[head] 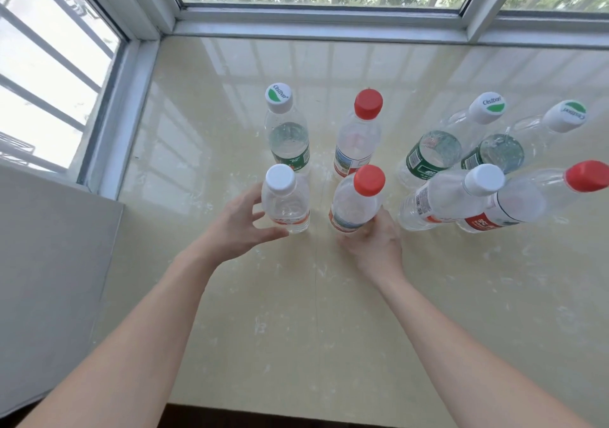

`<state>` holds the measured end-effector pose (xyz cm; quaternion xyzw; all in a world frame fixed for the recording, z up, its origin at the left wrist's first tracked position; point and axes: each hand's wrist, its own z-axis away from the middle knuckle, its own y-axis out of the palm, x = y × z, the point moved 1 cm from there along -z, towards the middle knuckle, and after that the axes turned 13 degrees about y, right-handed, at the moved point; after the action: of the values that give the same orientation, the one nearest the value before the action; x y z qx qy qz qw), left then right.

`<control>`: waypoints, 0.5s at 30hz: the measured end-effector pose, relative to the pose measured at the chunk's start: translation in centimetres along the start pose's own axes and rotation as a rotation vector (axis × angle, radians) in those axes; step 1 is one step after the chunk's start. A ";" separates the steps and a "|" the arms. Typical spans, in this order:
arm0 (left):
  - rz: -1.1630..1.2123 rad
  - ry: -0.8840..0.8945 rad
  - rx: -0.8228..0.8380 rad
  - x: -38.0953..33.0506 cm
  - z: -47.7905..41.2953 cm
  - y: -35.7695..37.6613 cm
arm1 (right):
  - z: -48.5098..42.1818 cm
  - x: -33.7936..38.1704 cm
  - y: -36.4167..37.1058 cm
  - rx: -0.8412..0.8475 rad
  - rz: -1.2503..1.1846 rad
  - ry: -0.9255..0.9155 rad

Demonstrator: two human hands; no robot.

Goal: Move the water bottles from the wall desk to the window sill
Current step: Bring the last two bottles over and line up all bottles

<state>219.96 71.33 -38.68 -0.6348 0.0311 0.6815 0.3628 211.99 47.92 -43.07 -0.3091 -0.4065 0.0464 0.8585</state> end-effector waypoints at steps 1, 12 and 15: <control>-0.026 -0.005 0.001 0.1 0.1 -0.4 | 0.0 -0.3 -0.2 0.025 0.009 -0.004; -0.124 -0.002 -0.237 -1.1 -3.8 -4.1 | -1.7 0.5 -2.3 0.109 -0.086 -0.013; -0.108 0.025 -0.217 -2.3 -5.0 -4.7 | -1.1 0.5 -2.6 0.131 -0.050 -0.010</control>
<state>226.54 71.20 -35.65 -0.6795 -0.0727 0.6524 0.3277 212.65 45.43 -41.79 -0.2417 -0.4145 0.0530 0.8758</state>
